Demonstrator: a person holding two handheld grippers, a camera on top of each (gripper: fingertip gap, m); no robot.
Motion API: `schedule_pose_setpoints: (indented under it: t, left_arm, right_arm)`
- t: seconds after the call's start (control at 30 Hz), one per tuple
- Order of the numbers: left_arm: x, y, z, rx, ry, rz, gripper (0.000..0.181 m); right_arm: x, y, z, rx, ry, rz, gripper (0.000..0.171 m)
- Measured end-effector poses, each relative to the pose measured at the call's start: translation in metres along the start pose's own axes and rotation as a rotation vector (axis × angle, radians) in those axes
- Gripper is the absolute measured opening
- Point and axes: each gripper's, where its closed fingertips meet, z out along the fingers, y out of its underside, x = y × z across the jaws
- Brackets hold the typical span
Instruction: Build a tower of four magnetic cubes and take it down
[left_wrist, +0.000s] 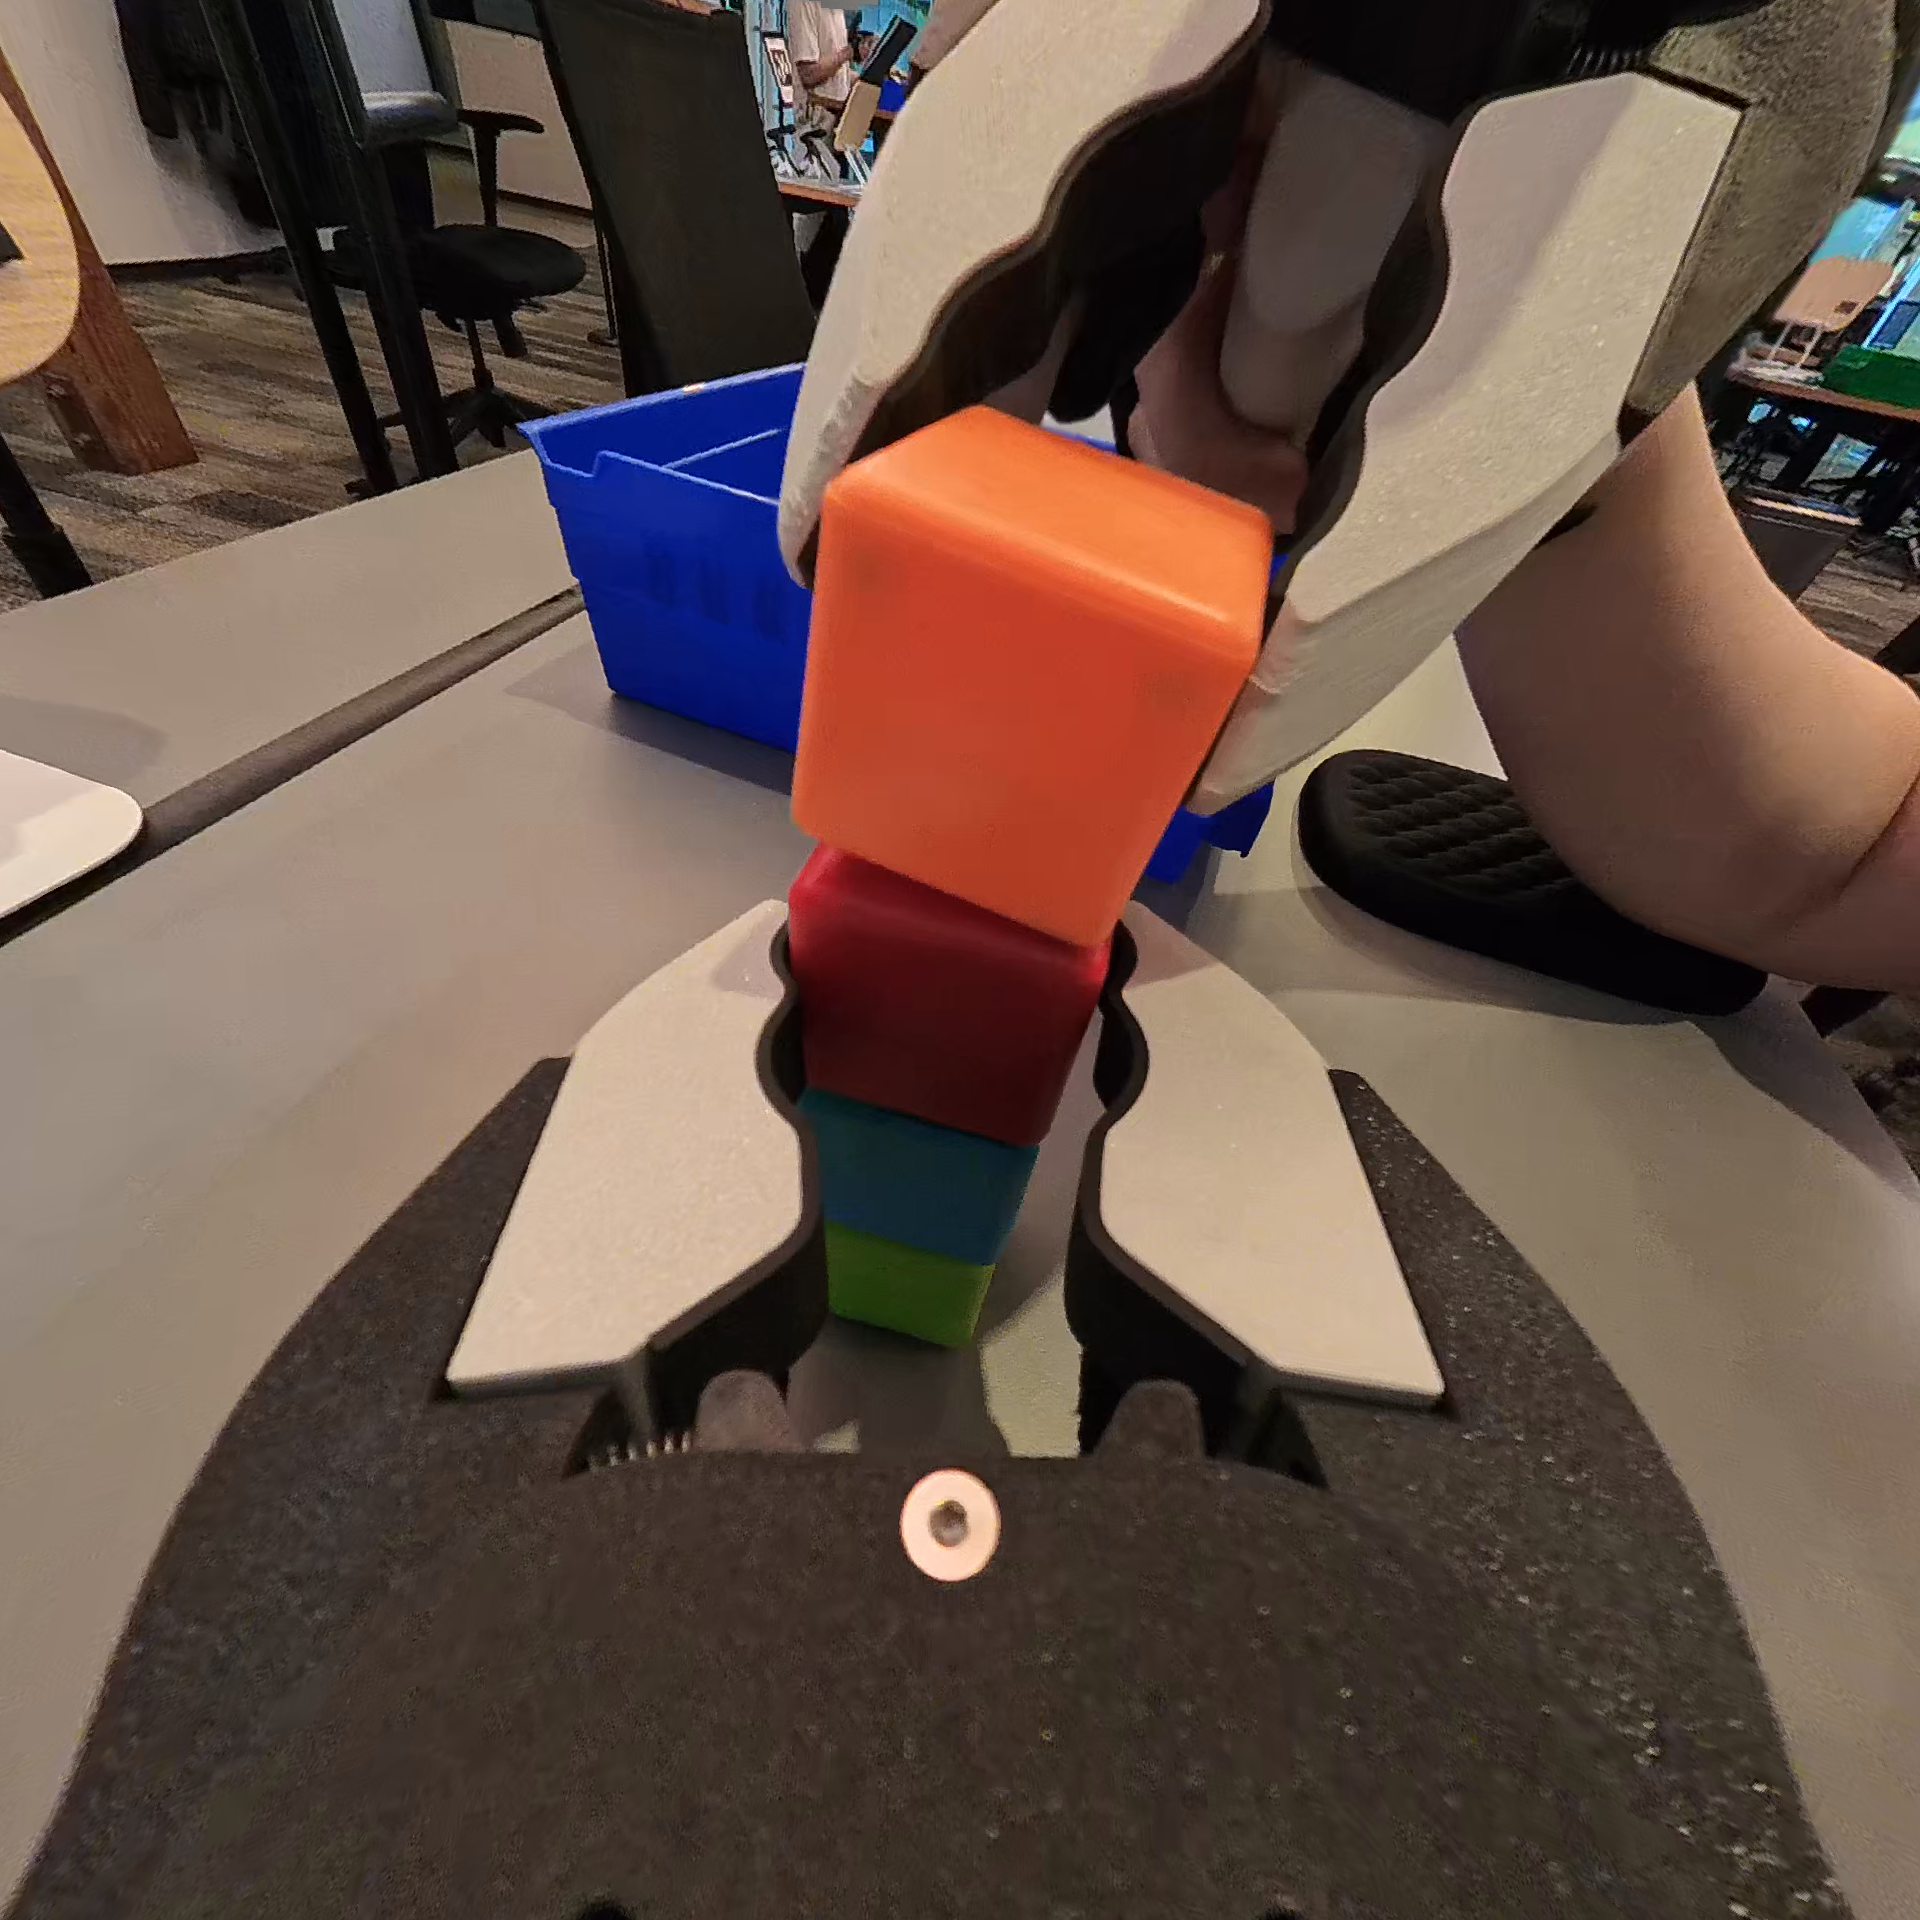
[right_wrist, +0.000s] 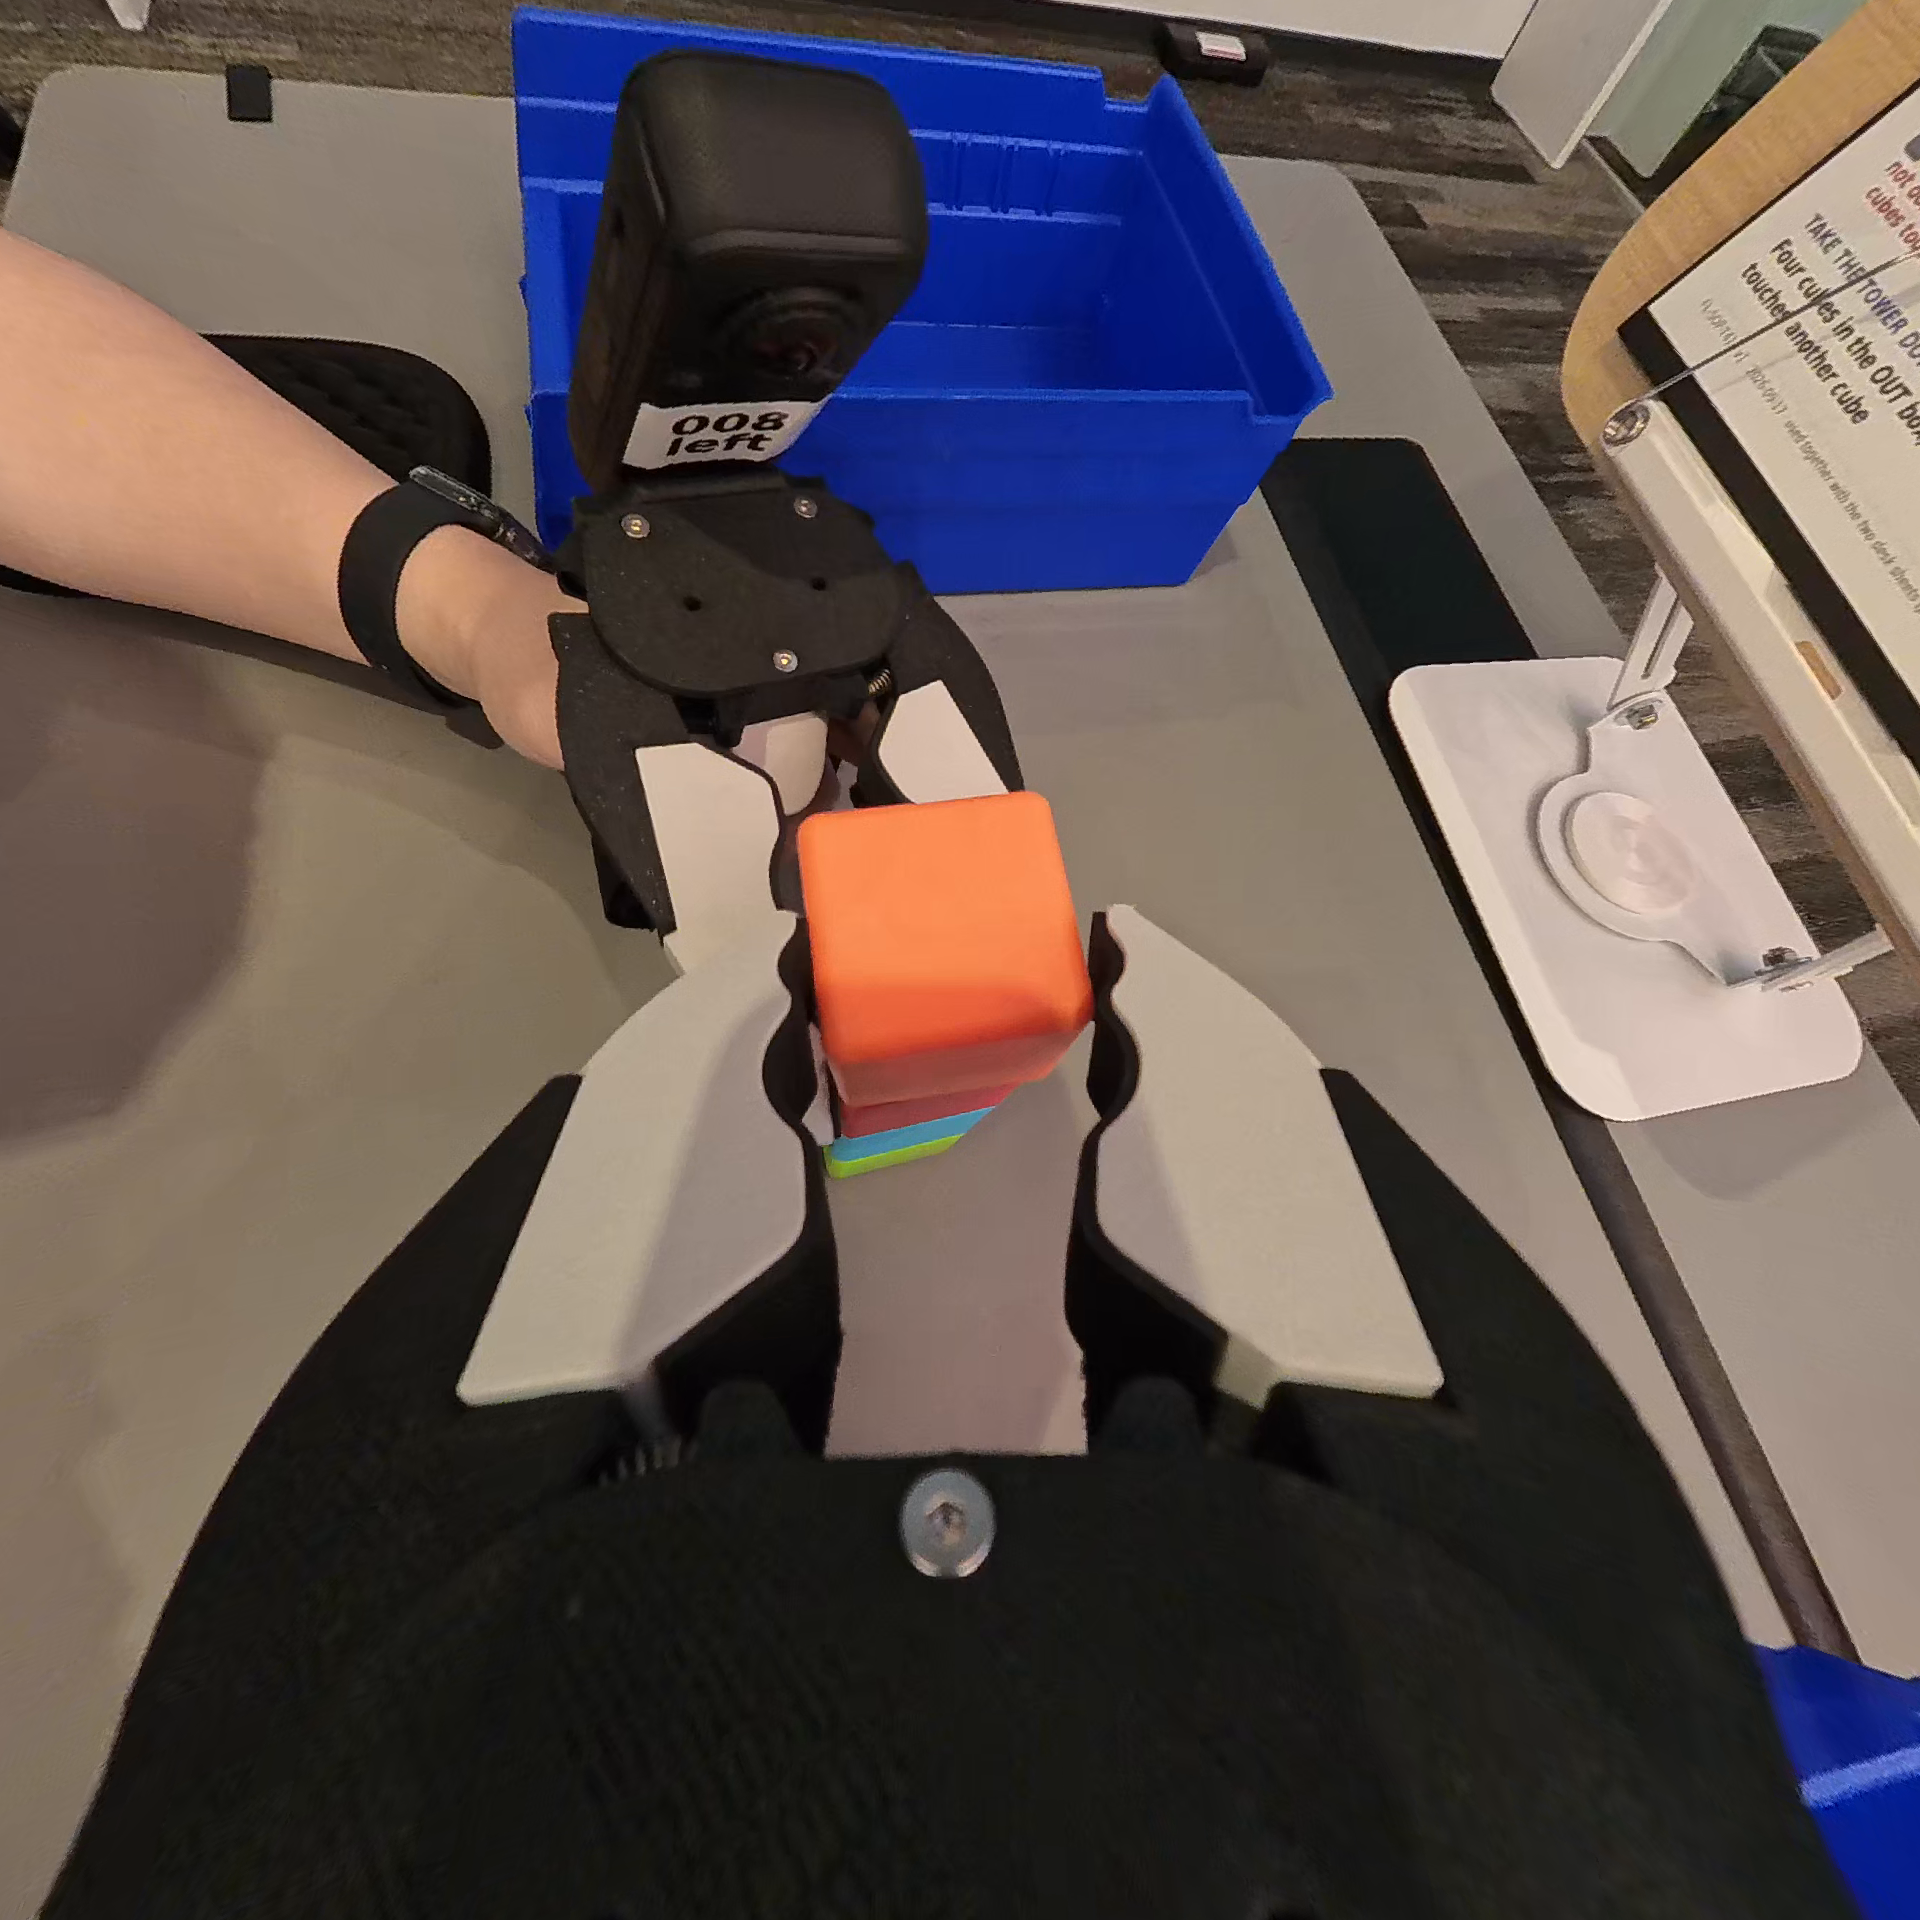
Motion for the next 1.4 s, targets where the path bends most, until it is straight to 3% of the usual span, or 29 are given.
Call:
schedule_pose_setpoints:
  t: [0.13,0.27,0.4,0.5,0.57,0.7,0.9,1.1,1.17,1.23,1.3,1.4]
  left_arm:
    - [0.000,0.000,0.000,-0.002,0.000,-0.002,0.053]
    - [0.001,0.001,0.000,-0.006,0.002,0.013,0.053]
    - [0.002,0.001,0.000,-0.010,0.005,0.025,0.053]
    - [0.003,0.002,0.000,-0.009,-0.002,0.044,0.053]
    - [0.002,0.001,0.001,-0.004,-0.005,0.042,0.053]
    - [0.002,0.002,0.001,-0.007,-0.004,0.040,0.053]
    - [0.002,0.001,0.001,-0.007,-0.005,0.040,0.053]
    - [0.002,0.002,0.000,-0.012,-0.003,0.043,0.053]
    - [0.002,0.001,-0.001,-0.017,-0.004,0.031,0.075]
    - [0.001,0.006,-0.001,-0.061,-0.002,0.015,0.082]
    - [0.001,0.015,-0.002,-0.098,-0.007,0.013,0.083]
    - [-0.002,0.026,-0.003,-0.138,-0.040,0.048,0.078]
  right_arm:
    - [0.000,-0.009,-0.005,0.063,-0.021,0.041,0.051]
    - [0.010,-0.027,-0.039,0.168,0.013,0.065,0.051]
    - [0.070,-0.016,-0.118,0.197,0.350,0.133,0.051]
    - [0.140,0.048,-0.194,0.133,0.770,0.326,0.051]
    - [0.170,0.108,-0.222,0.049,0.941,0.469,0.051]
    - [0.194,0.202,-0.209,-0.080,0.962,0.712,0.051]
    - [0.201,0.276,-0.182,-0.320,1.037,0.838,0.051]
    - [0.197,0.305,-0.167,-0.417,1.020,0.887,0.051]
    - [0.195,0.309,-0.164,-0.442,1.005,0.892,0.052]
    - [0.193,0.310,-0.162,-0.463,0.990,0.888,0.055]
    - [0.191,0.310,-0.159,-0.485,0.965,0.887,0.067]
    - [0.193,0.293,-0.158,-0.454,0.946,0.842,0.070]
